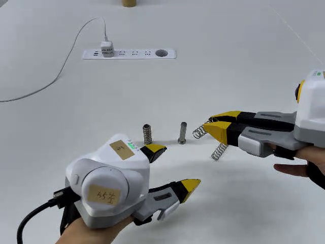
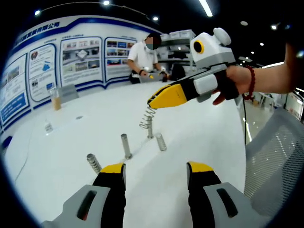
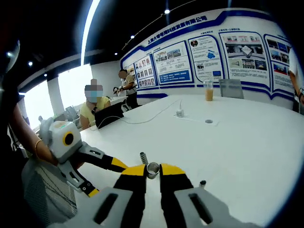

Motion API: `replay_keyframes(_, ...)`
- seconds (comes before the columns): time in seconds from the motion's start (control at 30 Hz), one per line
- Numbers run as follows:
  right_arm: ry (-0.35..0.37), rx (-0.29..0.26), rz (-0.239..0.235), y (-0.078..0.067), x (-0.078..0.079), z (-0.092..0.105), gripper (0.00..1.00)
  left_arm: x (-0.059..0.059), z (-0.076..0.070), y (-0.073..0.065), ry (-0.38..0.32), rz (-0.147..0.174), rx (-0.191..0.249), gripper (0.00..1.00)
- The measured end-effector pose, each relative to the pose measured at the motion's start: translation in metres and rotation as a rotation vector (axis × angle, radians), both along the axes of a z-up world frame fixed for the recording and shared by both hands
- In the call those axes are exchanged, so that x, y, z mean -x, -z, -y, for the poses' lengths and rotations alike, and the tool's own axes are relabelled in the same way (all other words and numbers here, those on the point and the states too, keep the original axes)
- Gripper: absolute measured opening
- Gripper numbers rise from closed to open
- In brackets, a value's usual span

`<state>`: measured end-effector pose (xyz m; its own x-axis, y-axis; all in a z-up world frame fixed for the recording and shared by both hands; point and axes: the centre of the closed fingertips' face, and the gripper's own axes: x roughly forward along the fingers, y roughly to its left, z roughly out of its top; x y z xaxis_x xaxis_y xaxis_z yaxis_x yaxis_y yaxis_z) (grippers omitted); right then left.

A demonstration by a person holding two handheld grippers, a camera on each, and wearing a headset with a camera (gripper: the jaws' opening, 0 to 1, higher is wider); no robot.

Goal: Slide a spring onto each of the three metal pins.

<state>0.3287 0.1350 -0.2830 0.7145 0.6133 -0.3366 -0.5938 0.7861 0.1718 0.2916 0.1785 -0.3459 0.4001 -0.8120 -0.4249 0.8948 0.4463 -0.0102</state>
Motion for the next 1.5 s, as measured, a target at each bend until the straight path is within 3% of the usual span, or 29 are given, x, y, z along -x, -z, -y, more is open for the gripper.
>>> replay_keyframes(0.27, 0.026, 0.022, 0.024, 0.002, -0.016, 0.002, 0.11, -0.004, -0.004, -0.001, -0.046, -0.031, 0.021, 0.63)
replay_keyframes(0.6, 0.029, 0.063, 0.034, 0.008, -0.029, -0.001, 0.11, -0.007, -0.011, 0.003, -0.100, -0.060, 0.007, 0.74)
replay_keyframes(0.93, 0.029, 0.104, 0.014, 0.021, -0.039, -0.007, 0.11, -0.013, -0.017, 0.002, -0.140, -0.056, 0.010, 0.83)
replay_keyframes(1.5, 0.015, 0.193, -0.010, 0.031, -0.045, -0.013, 0.12, -0.015, -0.019, 0.002, -0.144, -0.038, 0.013, 0.92)
